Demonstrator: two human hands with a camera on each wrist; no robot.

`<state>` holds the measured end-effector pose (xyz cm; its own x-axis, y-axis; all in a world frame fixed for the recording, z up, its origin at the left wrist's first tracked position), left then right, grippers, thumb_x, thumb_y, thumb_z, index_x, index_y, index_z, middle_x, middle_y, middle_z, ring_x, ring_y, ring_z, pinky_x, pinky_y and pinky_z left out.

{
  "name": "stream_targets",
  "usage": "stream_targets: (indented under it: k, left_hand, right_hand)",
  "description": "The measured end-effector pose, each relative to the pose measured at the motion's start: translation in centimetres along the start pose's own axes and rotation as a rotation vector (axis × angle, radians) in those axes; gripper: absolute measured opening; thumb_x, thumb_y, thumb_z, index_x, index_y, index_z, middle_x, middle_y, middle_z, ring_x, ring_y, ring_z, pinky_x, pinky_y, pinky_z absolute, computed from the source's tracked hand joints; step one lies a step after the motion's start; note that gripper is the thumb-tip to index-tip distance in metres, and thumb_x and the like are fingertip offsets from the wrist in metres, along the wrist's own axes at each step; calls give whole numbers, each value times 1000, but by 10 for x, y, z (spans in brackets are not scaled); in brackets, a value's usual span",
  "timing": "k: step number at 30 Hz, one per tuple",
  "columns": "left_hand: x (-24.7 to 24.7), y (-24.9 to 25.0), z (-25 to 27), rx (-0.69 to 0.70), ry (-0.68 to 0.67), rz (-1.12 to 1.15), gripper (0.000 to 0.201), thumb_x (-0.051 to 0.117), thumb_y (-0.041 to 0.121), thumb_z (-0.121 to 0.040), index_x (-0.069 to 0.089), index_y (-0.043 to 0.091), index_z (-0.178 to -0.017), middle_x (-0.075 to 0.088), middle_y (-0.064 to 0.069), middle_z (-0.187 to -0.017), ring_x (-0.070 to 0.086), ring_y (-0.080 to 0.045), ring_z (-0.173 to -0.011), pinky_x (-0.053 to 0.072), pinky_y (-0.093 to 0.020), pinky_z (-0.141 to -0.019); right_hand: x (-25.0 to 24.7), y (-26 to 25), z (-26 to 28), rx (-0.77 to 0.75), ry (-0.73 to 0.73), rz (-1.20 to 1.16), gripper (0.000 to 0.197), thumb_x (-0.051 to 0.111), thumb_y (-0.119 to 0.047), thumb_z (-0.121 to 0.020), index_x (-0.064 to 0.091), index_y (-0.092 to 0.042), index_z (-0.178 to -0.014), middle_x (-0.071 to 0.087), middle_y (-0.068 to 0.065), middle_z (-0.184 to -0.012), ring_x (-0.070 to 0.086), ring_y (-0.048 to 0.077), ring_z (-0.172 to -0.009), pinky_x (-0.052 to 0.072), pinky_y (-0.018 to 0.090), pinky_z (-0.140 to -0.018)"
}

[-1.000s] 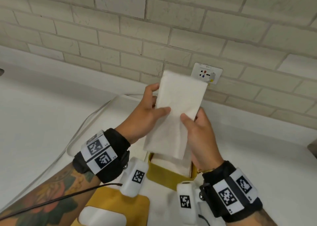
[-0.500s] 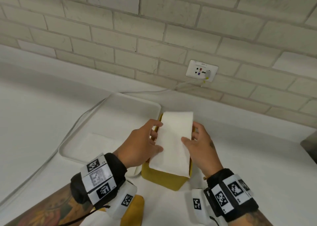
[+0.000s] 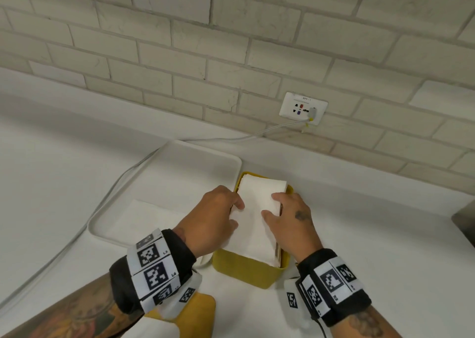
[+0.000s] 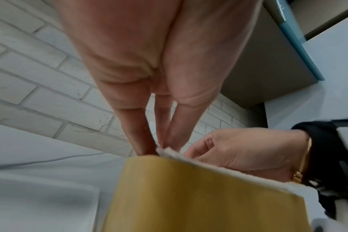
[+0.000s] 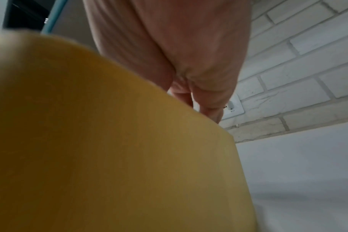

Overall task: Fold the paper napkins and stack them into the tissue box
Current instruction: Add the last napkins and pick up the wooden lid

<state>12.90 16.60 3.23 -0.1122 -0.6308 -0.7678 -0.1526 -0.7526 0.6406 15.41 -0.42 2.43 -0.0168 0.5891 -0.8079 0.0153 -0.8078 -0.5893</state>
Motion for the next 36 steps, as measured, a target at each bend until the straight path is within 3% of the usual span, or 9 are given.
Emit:
stream_targets:
  k: [6,10,14,17,21,28,32,34,36]
  left_hand:
    - [3,28,20,190,-51,-371,37,55,41,-102,60,29,-138,39,5,-153,37,-20,-136,39,-29,-105]
    - [20,38,36,299,-274,-483,68,23,66,-96,74,24,-110,62,2,-113,53,-22,-104,46,-38,-90]
    - [39,32,39,383,-340,-630,100,-4,71,-75,71,24,-121,64,1,-116,55,-21,-102,40,-35,-89]
    - [43,31,39,401,-363,-655,93,2,74,-82,68,26,-125,64,1,-112,57,-20,-98,41,-37,-91]
    - [43,29,40,370,-396,-660,57,35,66,-102,65,25,-128,62,0,-107,56,-22,-95,39,-38,-94]
    - [40,32,40,426,-344,-582,51,44,63,-101,65,24,-127,63,-1,-106,57,-22,-95,39,-42,-98]
    - [4,23,34,419,-63,-25,32,57,43,-102,64,28,-130,69,8,-110,60,-7,-100,48,-26,-92]
    - [-24,-2,25,363,108,45,26,59,26,-103,66,25,-129,70,8,-108,61,-4,-97,47,-15,-87]
    - [-37,-41,9,208,58,-48,30,58,15,-103,65,22,-131,70,4,-114,64,-8,-103,50,-18,-90]
  right_hand:
    - [-11,-14,3,-163,78,278,36,65,-32,-93,62,-24,-128,33,0,-146,27,21,-140,23,33,-113]
    - [0,-29,8,-385,-120,152,34,53,-18,-101,62,-23,-133,46,-9,-145,39,8,-137,22,11,-111]
    - [23,-24,12,-417,-337,274,42,40,-25,-107,50,-29,-148,34,-10,-160,23,3,-148,10,8,-112]
    - [21,-16,-3,-325,-350,354,46,33,-28,-109,37,-27,-155,26,-5,-165,16,7,-153,10,17,-118]
    - [30,-8,-30,-227,-383,442,51,25,-34,-109,26,-27,-160,21,2,-168,14,15,-155,10,30,-125]
    - [44,-5,-52,-191,-407,588,54,21,-48,-107,22,-35,-159,28,2,-166,27,25,-151,19,44,-123]
    - [39,-3,-50,-199,-386,545,55,26,-54,-106,24,-36,-158,28,2,-165,24,26,-151,15,45,-124]
    - [31,-1,-44,-228,-325,531,57,29,-58,-104,27,-36,-157,29,-1,-164,22,24,-151,12,43,-124]
    - [26,3,-34,-232,-291,508,59,31,-59,-103,28,-35,-156,26,-3,-164,18,21,-152,9,39,-125]
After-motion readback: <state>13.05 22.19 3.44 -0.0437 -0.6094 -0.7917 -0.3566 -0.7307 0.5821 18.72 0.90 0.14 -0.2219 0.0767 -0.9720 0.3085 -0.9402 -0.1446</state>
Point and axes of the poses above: each hand's wrist, its own z-axis away from the middle knuckle, its own x-axis out of the palm, y = z × x, the point moved 7 cm from there along -z, towards the middle knuckle
